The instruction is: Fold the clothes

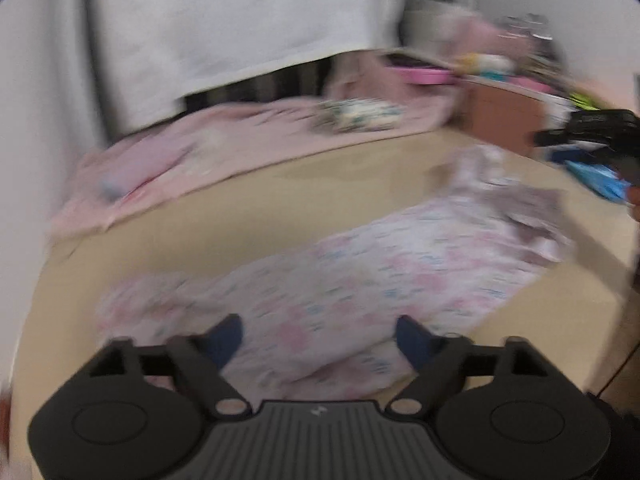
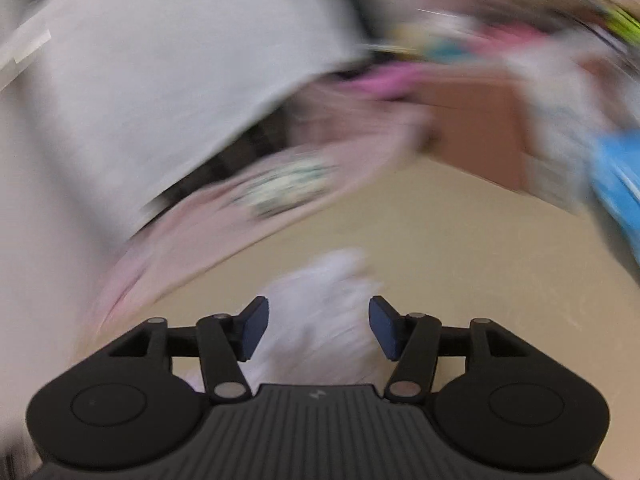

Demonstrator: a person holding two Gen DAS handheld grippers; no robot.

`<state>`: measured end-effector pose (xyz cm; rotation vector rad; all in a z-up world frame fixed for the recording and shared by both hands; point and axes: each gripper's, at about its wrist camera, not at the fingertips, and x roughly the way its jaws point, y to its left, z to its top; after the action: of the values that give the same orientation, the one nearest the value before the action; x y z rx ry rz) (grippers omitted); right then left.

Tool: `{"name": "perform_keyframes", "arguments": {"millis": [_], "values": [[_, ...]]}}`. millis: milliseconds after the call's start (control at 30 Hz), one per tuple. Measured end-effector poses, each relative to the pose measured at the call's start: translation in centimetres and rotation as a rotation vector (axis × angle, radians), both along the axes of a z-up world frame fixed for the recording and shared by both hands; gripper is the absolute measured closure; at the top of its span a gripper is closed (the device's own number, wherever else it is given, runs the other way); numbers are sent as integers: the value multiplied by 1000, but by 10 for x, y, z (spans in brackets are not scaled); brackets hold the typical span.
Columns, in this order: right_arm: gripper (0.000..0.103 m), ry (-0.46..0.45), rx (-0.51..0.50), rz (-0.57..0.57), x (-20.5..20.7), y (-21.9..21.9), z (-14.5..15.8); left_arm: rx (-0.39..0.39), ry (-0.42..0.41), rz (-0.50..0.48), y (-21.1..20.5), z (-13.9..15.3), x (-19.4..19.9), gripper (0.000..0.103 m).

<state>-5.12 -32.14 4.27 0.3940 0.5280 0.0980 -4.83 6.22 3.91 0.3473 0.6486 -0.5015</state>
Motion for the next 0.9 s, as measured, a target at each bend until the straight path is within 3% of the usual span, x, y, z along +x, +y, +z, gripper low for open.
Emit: {"name": "perform_keyframes", "arguments": {"millis": [33, 67, 133, 167, 200, 233, 267, 300, 333, 367, 533, 600, 633, 667, 700, 733, 833, 900], "values": [[44, -9, -48, 117, -7, 17, 3, 44, -1, -39, -5, -2, 3, 18], [43, 16, -31, 243, -9, 31, -1, 87, -1, -78, -11, -4, 6, 21], [44, 85, -11, 420, -5, 60, -13, 95, 53, -88, -11, -5, 14, 31], [45, 126, -8, 481, -1, 74, -21, 96, 83, -91, -11, -6, 18, 49], [46, 164, -8, 530, 4, 87, -28, 98, 112, -93, -11, -6, 22, 58], [50, 181, -31, 514, 10, 92, -34, 84, 136, -77, -10, -6, 24, 77], [59, 191, -36, 493, 16, 96, -38, 76, 151, -75, -9, -5, 26, 93], [69, 184, -37, 484, 18, 97, -38, 70, 166, -75, -9, -4, 28, 95], [97, 197, -30, 490, 24, 100, -35, 63, 180, -74, -8, -3, 30, 96], [101, 206, -22, 497, 31, 104, -34, 50, 181, -81, -8, 1, 34, 98], [102, 127, 81, 459, 89, 99, -13, 3, 133, -71, -5, 29, 67, 99], [102, 80, 130, 422, 107, 96, 1, -12, 110, -41, -6, 39, 90, 94], [102, 63, 137, 383, 119, 95, 4, -31, 90, -21, -4, 43, 96, 85], [102, 36, 132, 327, 131, 95, 9, -50, 68, -1, -3, 46, 102, 67], [102, 19, 116, 264, 144, 94, 12, -49, 46, -4, -4, 49, 103, 57], [101, 49, 82, 197, 161, 93, 9, -38, 23, -18, -5, 48, 100, 40], [94, 136, -21, 6, 211, 91, -2, -21, 17, -39, -5, 35, 90, 36], [93, 162, -70, 37, 205, 89, -2, 13, 55, 15, -6, 18, 92, 36]]}}
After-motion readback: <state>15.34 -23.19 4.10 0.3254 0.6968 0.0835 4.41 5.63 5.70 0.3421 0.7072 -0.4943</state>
